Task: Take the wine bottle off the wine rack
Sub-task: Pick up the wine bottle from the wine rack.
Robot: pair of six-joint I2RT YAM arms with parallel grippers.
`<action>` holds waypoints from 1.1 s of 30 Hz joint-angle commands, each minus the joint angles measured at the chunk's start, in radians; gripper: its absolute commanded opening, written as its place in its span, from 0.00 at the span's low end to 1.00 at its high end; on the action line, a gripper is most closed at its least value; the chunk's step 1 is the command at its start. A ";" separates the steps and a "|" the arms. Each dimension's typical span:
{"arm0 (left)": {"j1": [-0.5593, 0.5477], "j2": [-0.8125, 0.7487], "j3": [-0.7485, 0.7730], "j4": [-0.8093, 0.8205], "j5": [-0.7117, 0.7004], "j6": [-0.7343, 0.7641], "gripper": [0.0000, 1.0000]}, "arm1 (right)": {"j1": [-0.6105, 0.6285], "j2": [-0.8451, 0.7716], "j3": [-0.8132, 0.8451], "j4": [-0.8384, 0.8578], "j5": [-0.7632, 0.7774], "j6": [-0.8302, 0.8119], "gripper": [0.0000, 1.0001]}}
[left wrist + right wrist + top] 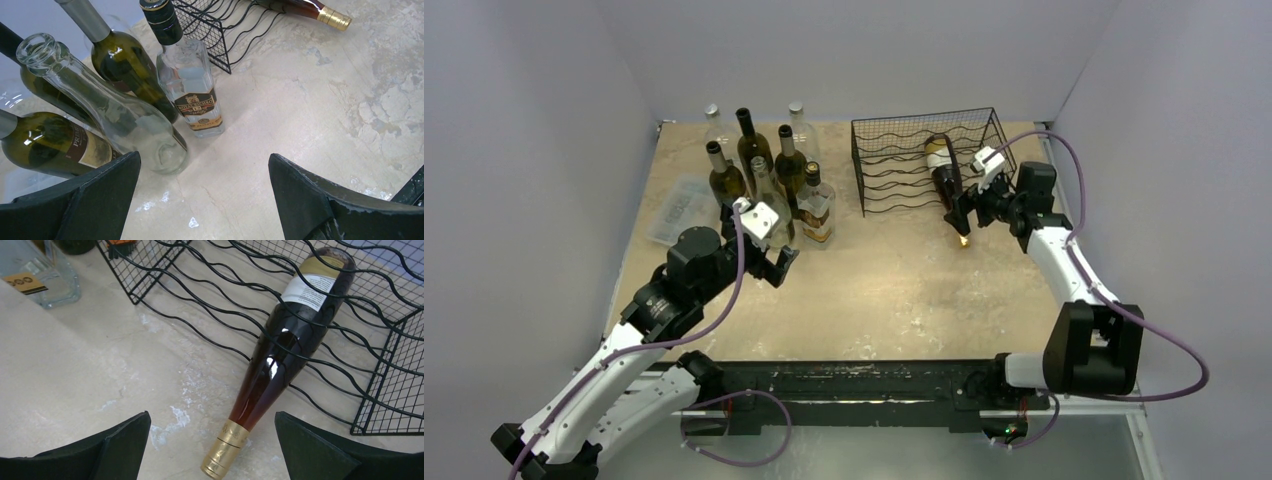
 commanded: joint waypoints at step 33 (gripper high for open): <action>0.008 -0.016 0.023 0.000 -0.027 0.032 1.00 | 0.047 0.330 0.021 0.256 0.413 0.525 0.95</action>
